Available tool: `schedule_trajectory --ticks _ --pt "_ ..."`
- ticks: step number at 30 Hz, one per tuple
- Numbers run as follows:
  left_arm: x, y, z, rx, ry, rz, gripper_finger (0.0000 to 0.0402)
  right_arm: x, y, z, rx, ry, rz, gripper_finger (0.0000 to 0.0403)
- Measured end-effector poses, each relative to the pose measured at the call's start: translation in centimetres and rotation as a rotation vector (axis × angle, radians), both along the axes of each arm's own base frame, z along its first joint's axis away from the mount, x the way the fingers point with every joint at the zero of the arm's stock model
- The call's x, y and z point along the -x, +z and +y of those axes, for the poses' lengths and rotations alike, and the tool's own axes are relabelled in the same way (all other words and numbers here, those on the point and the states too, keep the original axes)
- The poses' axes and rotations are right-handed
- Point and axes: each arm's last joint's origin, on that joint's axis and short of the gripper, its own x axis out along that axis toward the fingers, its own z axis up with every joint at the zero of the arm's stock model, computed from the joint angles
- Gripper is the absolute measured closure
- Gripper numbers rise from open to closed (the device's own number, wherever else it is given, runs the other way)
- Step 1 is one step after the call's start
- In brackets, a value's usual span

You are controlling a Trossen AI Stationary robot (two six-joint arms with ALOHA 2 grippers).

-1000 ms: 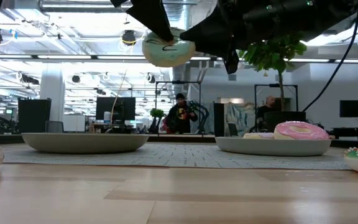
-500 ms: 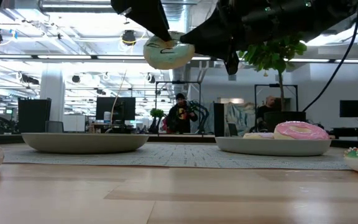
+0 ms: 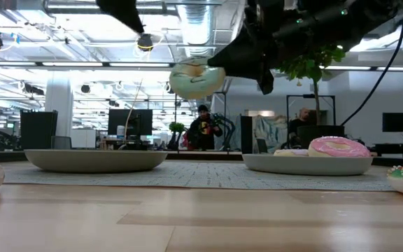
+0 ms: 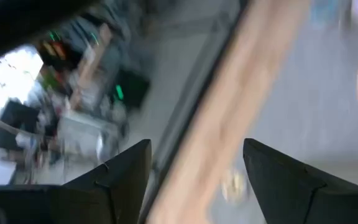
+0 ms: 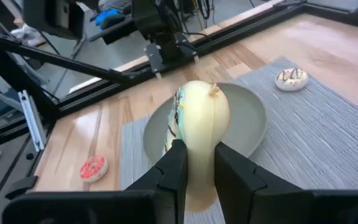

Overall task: Pick & Place donuts
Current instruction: Put the big light blue donut into the blue plate

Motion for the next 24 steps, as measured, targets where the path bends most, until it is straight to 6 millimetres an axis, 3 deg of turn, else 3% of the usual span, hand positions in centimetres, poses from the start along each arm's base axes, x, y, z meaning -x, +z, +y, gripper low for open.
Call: schedule_trajectory --ticks 4,16,24 --pt "1.8 -1.0 -0.8 -0.058 -0.043 -0.047 0.0154 0.7 0.6 -0.1 -0.025 -0.010 0.034 0.0340" --pt "10.1 -4.7 1.2 0.005 -0.058 -0.214 0.0154 3.8 1.8 -0.6 -0.142 -0.085 0.227 0.0340" --pt "12.9 -6.7 2.6 0.019 -0.097 -0.273 0.0154 5.3 0.7 -0.9 -0.238 -0.183 0.401 0.0340"
